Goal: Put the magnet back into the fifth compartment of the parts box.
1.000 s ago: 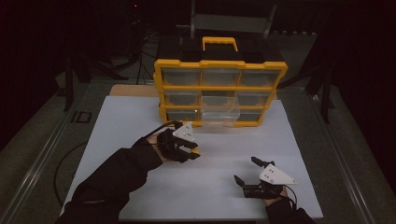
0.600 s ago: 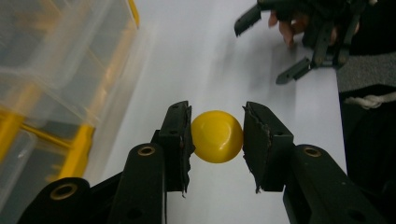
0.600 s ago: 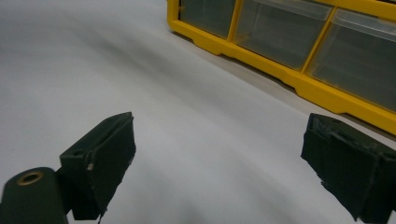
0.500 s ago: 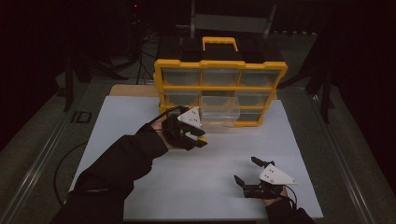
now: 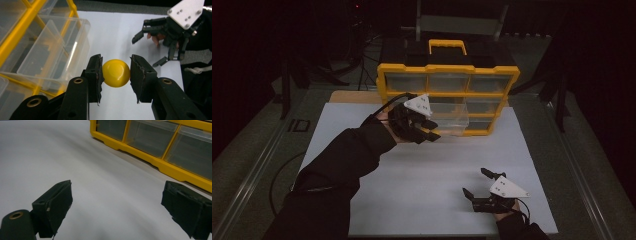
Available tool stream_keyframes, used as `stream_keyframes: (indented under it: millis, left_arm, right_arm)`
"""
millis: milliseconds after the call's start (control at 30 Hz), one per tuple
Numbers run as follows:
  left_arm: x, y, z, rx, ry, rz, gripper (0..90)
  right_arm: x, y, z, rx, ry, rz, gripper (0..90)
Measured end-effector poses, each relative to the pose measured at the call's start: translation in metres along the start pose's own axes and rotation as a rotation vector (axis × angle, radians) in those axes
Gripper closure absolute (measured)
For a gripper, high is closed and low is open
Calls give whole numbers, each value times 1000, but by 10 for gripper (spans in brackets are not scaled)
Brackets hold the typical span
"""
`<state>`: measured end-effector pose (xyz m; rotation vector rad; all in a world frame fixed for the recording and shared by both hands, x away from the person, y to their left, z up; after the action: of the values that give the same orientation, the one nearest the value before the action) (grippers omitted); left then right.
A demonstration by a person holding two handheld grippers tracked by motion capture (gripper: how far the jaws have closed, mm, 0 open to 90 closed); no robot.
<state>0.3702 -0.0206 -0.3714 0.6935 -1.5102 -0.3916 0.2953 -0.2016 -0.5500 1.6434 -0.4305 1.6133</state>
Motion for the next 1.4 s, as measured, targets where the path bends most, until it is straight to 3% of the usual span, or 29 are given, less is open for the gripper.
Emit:
stream_keyframes:
  millis: [167,367,633,1100,1400]
  left_arm:
    - [7,0,-4,-6,-3,13,628]
    - [18,1,-9,-24,27,44,628]
    - [28,2,-22,-14,49,61,628]
    - [53,4,-40,4,94,137,628]
    - [62,-9,-50,15,127,157,628]
  right_arm:
    - [0,1,1,-3,-4,2,96]
    - [0,1,1,-3,-4,2,96]
    - [1,1,1,-2,-6,2,96]
    - [1,1,1,-2,-7,4,96]
    - [2,2,1,-5,-4,10,96]
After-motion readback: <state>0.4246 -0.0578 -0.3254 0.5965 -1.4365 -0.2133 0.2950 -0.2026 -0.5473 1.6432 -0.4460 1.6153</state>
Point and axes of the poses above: each handheld gripper's, and its own axes: y roughly backward along the jaws, x roughly out of its top, z roughly to its right, the point moved 9 cm from there along -y, roughly forward along the jaws, and after that the axes turned 5 degrees about z, right-handed, at the moved point
